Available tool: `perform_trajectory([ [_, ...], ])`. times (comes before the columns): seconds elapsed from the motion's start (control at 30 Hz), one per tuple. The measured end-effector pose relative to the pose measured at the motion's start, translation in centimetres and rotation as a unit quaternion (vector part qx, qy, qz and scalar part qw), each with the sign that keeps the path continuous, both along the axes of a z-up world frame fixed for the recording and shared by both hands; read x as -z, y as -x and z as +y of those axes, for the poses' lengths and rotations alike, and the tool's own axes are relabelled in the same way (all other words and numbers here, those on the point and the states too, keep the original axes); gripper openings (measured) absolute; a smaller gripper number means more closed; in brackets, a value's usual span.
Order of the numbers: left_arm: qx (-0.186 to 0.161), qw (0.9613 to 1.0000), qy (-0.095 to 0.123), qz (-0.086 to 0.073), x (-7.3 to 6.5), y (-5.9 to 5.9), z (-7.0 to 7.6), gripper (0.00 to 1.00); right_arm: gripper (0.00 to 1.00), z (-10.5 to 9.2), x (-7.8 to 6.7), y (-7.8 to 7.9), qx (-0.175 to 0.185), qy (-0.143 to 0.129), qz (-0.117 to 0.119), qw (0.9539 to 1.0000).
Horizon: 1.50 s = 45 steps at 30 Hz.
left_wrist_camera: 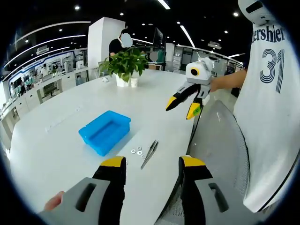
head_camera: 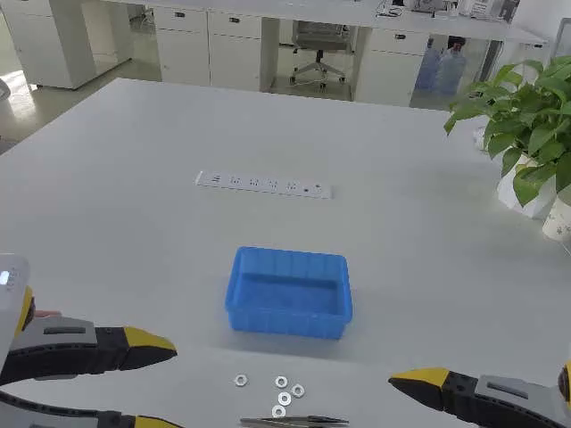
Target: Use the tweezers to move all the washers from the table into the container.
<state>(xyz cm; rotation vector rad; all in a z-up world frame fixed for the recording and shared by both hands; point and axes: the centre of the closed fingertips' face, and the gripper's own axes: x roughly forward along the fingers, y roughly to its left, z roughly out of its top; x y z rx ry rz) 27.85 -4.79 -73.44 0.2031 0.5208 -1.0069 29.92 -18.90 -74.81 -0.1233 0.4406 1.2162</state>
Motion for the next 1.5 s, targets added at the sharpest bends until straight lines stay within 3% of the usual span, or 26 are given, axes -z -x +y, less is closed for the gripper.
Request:
perform_trajectory([
  [0.53,0.0,0.9999,-0.008,0.008,0.5,0.2,0.2,0.44,0.41,0.0,0.0,0.1,0.004,-0.005,0.007,1.0],
  [1.5,0.004,0.9997,-0.014,0.022,1.3,0.5,0.3,0.43,0.4,-0.1,1.2,0.9,-0.01,0.014,0.021,0.9996],
])
